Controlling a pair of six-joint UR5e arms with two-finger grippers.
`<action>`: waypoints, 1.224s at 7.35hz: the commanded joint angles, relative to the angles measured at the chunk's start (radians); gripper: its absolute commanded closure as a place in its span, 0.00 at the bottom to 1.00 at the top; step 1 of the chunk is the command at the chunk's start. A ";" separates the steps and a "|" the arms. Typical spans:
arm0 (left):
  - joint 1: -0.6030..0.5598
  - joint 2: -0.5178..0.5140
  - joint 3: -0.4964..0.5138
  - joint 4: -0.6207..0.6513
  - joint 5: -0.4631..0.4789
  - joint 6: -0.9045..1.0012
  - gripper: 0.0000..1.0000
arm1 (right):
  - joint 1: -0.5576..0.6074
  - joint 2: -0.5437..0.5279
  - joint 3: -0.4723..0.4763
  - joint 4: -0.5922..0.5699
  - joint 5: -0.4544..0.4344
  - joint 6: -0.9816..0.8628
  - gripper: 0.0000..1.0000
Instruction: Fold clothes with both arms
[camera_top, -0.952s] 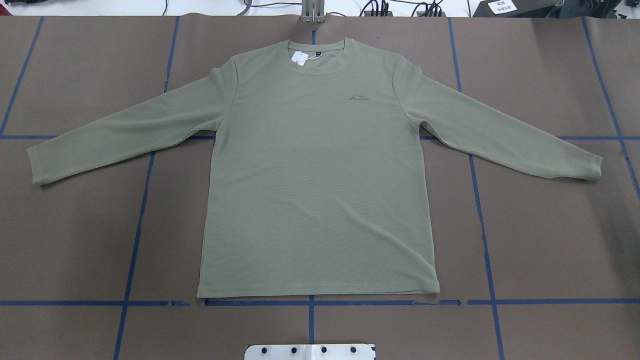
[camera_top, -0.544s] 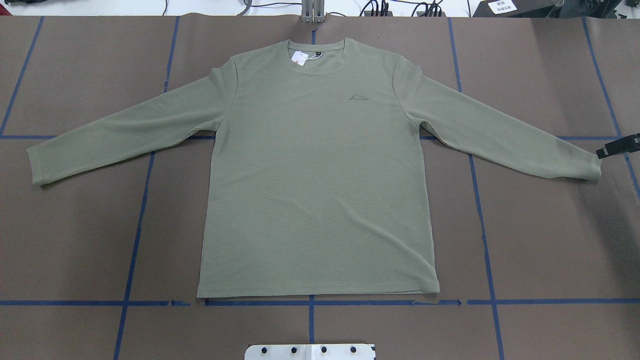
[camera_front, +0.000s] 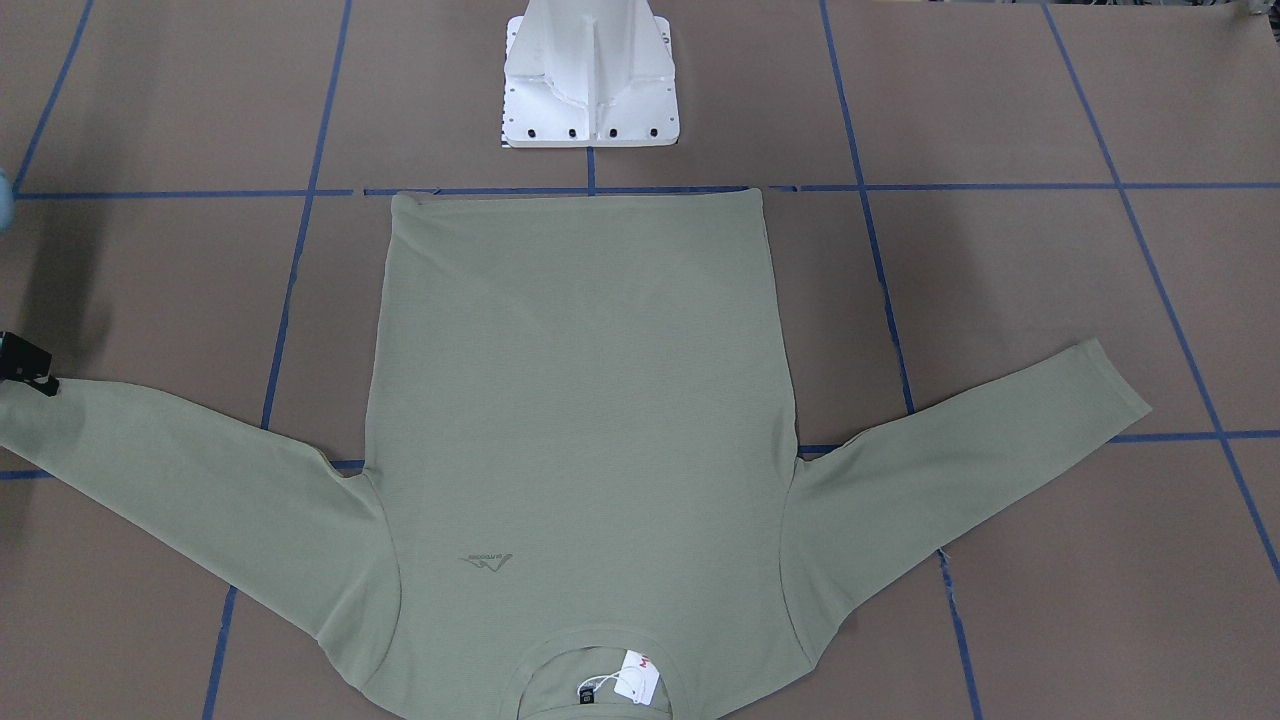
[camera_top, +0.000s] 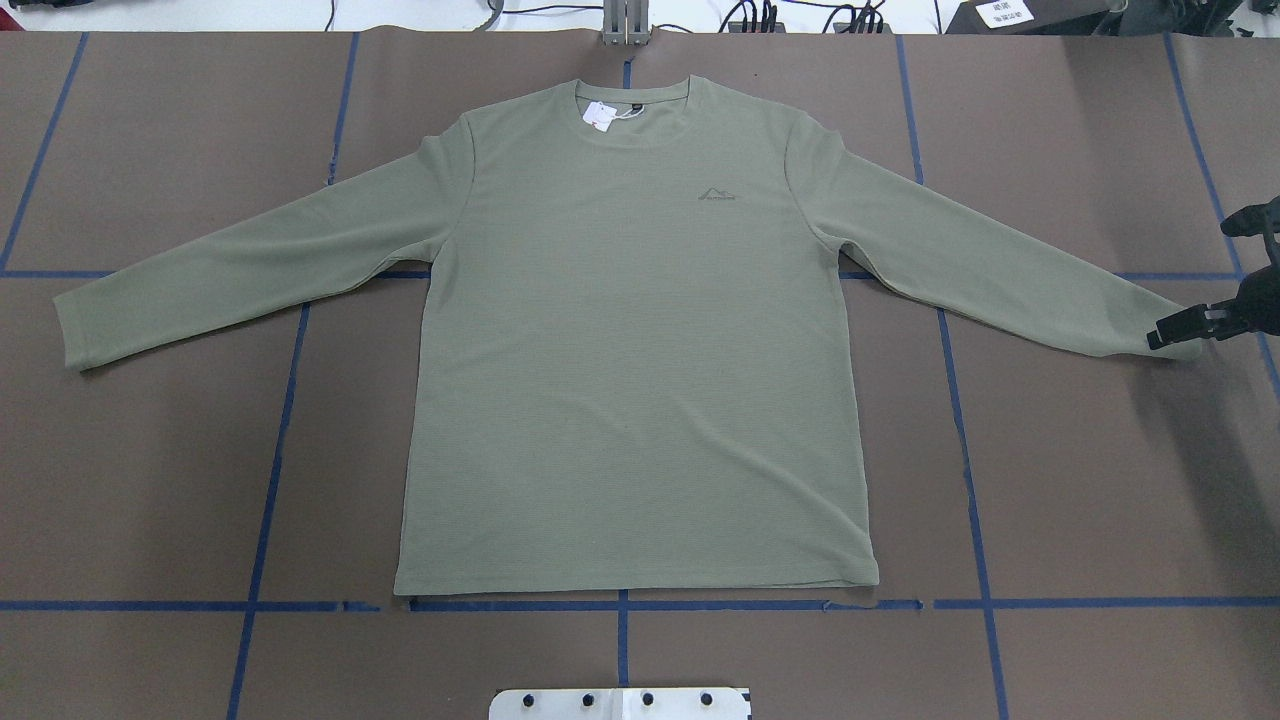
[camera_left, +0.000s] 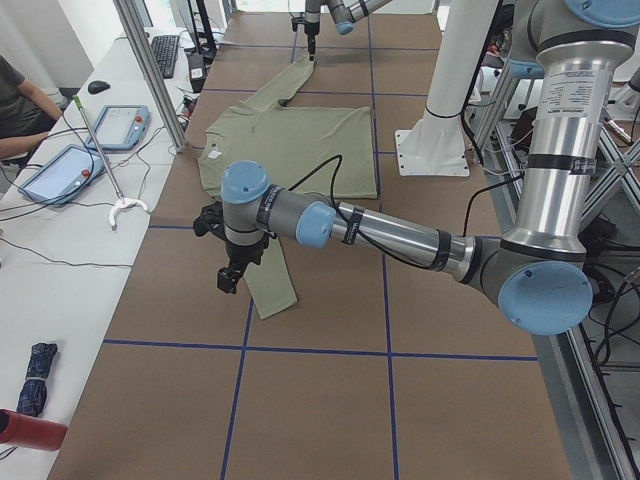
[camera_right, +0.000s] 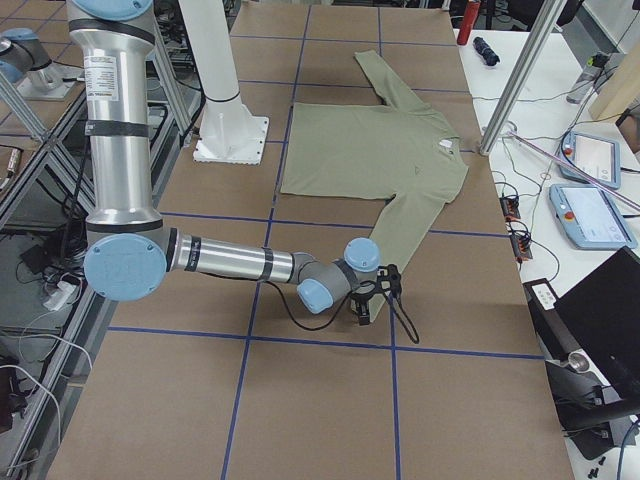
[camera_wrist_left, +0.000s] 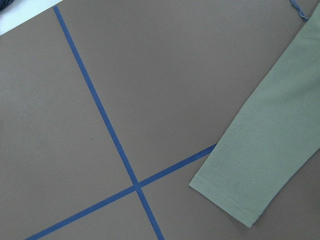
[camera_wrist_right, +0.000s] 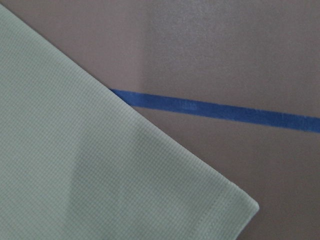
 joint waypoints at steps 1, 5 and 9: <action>0.000 -0.001 -0.002 0.000 0.000 -0.001 0.00 | 0.000 -0.013 -0.005 0.000 0.025 -0.007 0.00; 0.000 -0.001 -0.002 0.005 -0.032 -0.002 0.00 | 0.005 -0.008 -0.002 -0.005 0.042 -0.006 0.46; 0.000 -0.003 -0.002 0.005 -0.035 -0.004 0.00 | 0.044 0.004 0.012 -0.006 0.065 -0.004 1.00</action>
